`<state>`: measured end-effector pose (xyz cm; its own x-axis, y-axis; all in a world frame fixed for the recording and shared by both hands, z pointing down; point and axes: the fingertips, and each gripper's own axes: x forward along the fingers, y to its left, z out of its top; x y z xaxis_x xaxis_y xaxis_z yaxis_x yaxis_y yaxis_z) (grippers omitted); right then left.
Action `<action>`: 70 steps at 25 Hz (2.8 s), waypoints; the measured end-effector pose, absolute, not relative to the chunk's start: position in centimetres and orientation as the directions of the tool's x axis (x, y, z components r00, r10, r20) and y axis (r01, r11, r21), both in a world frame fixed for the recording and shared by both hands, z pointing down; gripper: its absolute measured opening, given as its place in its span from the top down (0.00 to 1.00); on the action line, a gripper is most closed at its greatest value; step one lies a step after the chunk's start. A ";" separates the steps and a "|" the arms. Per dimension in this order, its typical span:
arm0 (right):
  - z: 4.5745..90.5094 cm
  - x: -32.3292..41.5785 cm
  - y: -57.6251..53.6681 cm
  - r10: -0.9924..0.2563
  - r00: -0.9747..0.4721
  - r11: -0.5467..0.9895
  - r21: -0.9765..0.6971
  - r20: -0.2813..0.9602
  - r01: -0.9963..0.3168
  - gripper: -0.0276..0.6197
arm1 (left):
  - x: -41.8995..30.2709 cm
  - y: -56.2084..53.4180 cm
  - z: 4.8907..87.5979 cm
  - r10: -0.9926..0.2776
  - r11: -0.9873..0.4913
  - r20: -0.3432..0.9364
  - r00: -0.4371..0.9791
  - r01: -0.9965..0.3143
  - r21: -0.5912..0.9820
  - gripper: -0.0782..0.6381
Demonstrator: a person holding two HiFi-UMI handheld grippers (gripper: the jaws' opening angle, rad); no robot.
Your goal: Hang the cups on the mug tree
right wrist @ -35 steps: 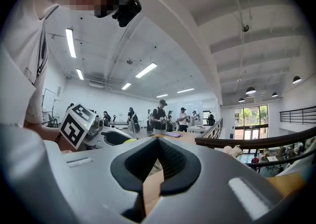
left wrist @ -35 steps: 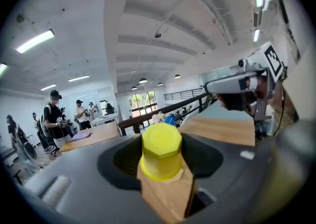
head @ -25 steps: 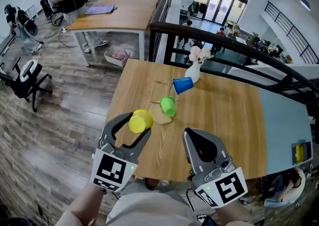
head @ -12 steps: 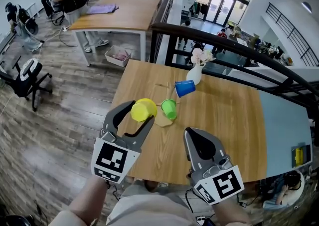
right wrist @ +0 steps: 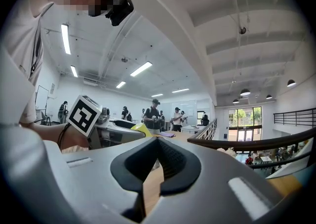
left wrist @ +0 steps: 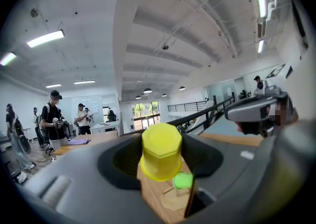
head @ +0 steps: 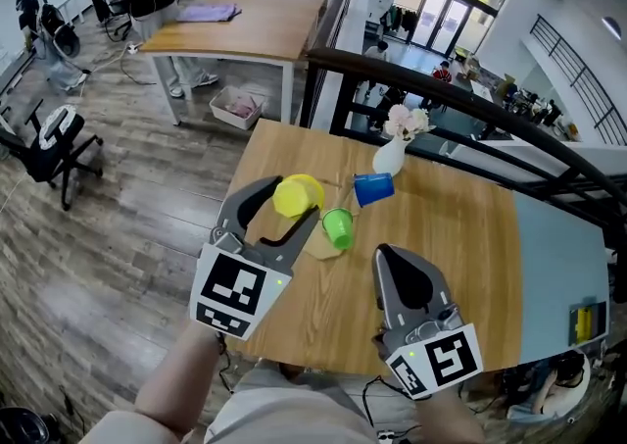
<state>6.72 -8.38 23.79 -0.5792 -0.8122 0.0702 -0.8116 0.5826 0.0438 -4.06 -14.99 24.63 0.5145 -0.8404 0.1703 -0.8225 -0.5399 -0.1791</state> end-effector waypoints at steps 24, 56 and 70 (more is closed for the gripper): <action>28.4 5.4 -16.7 -0.811 -0.561 0.567 -0.011 0.168 -0.824 0.96 | -3.5 -24.4 31.6 -0.782 -0.596 0.241 0.575 -0.803 -0.019 0.55; 33.4 4.6 -18.6 -0.785 -0.563 0.570 -0.054 0.258 -0.820 0.96 | -3.1 -26.5 39.3 -0.725 -0.611 0.344 0.598 -0.787 0.081 0.52; 32.7 4.1 -17.3 -0.789 -0.563 0.572 -0.043 0.245 -0.819 0.96 | -4.6 -24.7 37.8 -0.746 -0.597 0.337 0.575 -0.801 0.045 0.50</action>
